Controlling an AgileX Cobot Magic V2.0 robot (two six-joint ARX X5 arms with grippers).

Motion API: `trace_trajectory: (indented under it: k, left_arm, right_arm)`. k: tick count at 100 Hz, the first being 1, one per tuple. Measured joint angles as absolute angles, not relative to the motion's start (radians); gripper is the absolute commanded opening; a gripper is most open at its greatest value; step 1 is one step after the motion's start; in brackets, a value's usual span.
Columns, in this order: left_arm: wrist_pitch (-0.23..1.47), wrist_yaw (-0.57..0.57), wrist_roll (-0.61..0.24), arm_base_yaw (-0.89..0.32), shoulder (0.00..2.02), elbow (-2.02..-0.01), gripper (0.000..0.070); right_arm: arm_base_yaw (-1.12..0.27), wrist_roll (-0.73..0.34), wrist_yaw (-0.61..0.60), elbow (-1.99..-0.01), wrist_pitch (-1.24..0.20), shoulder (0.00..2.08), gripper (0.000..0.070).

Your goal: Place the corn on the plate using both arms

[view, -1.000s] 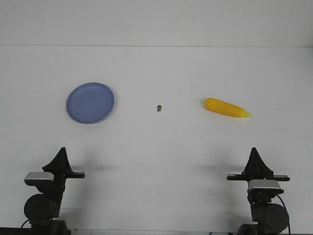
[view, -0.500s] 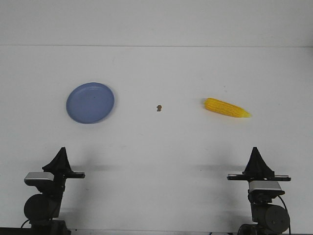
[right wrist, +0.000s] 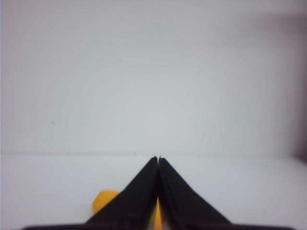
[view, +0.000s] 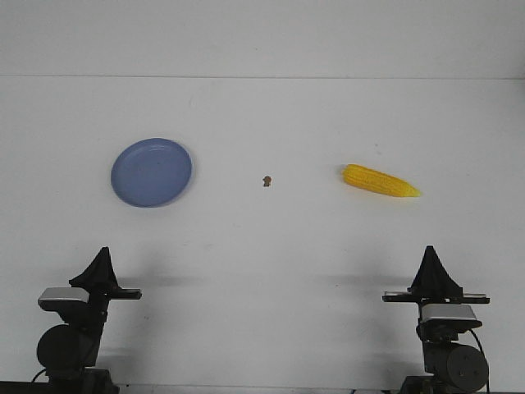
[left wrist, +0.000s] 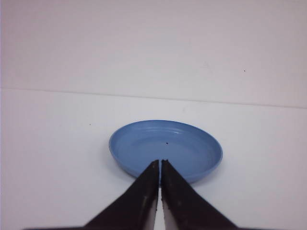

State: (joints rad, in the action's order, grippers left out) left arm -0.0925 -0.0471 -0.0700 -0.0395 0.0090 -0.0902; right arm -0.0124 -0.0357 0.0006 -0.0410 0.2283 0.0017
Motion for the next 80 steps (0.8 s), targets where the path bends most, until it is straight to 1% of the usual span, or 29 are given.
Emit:
trace_trajectory:
  k: [11,26,38,57,68,80]
  left_arm:
    - [-0.035,-0.047,-0.081,-0.039,0.041,-0.175,0.0012]
    - [0.057,-0.047,-0.104,-0.039,0.150,-0.307,0.0012]
    - [0.177,-0.047,-0.115,-0.039,0.281,-0.465,0.0012]
    - [0.420,-0.047,-0.118,-0.039,0.503,-0.765,0.0012]
    - [0.531,-0.047,-0.118,-0.039,0.612,-0.905,0.0012]
    - [0.663,-0.028,-0.118,-0.039,0.715,-1.012,0.0012]
  right_arm:
    - [-0.012,-0.086,0.001,-0.136,0.074,0.008,0.0000]
    - [-0.012,-0.113,0.004,-0.316,-0.128,0.082,0.0000]
    - [-0.012,-0.121,0.004,-0.475,-0.307,0.205,0.0000]
    - [-0.012,-0.121,0.004,-0.738,-0.590,0.443,0.0000]
    - [-0.012,-0.113,0.004,-0.860,-0.694,0.565,0.0000]
    - [-0.012,-0.094,0.002,-0.947,-0.752,0.667,0.0000]
